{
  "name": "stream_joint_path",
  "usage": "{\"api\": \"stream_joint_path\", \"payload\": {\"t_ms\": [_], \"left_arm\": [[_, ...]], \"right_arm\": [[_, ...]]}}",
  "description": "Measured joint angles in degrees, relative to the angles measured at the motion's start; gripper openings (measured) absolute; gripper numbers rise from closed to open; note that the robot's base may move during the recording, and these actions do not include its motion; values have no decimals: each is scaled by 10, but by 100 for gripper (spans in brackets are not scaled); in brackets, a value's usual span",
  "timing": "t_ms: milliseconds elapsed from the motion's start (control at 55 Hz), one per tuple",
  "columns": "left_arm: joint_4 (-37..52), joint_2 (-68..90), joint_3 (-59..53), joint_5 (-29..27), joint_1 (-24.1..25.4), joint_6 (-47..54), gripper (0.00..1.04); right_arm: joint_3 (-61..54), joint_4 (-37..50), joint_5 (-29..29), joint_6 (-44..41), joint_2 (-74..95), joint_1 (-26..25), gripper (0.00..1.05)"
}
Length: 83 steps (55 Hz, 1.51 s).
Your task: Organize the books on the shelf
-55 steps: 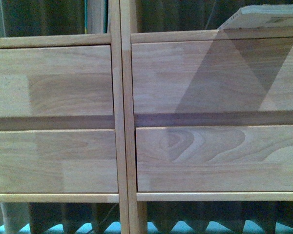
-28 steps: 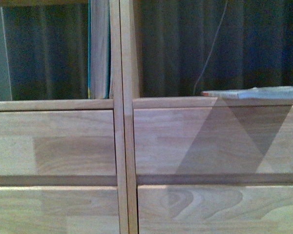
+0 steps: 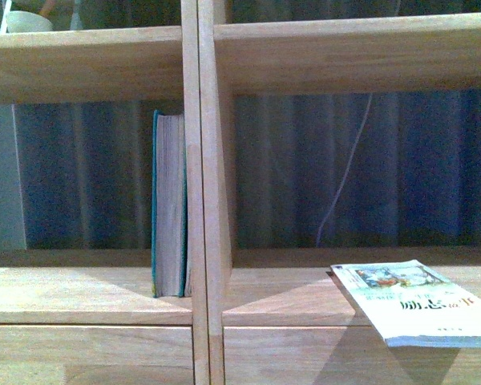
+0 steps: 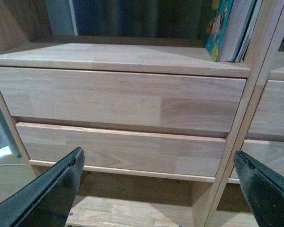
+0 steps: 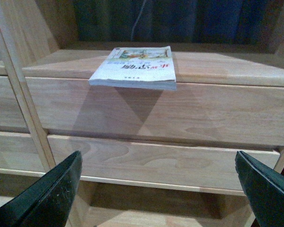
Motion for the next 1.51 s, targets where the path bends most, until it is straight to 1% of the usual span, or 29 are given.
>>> {"api": "stream_joint_path", "payload": {"t_ms": [109, 182, 273, 345, 454, 527, 654, 799, 854, 908, 981, 1163, 1508], "left_arm": [[0, 0, 0, 0, 0, 0, 97], [0, 0, 0, 0, 0, 0, 97], [0, 0, 0, 0, 0, 0, 97], [0, 0, 0, 0, 0, 0, 97], [0, 0, 0, 0, 0, 0, 97], [0, 0, 0, 0, 0, 0, 97], [0, 0, 0, 0, 0, 0, 97], [0, 0, 0, 0, 0, 0, 97], [0, 0, 0, 0, 0, 0, 97], [0, 0, 0, 0, 0, 0, 97], [0, 0, 0, 0, 0, 0, 97], [0, 0, 0, 0, 0, 0, 97], [0, 0, 0, 0, 0, 0, 97]], "right_arm": [[0, -3, 2, 6, 1, 1, 98], [9, -41, 21, 59, 20, 5, 98], [11, -38, 33, 122, 58, 9, 98], [26, -7, 46, 175, 124, 14, 98], [50, 37, 49, 235, 224, 15, 98], [79, 67, 54, 299, 307, 21, 98], [135, 117, 79, 439, 464, 51, 98], [181, 156, 98, 545, 584, 79, 98], [210, 172, 104, 598, 638, 89, 98], [236, 185, 112, 635, 685, 95, 98], [268, 204, 120, 662, 730, 96, 98], [329, 220, 122, 697, 805, 92, 98], [430, 226, 125, 723, 901, 83, 98]]}}
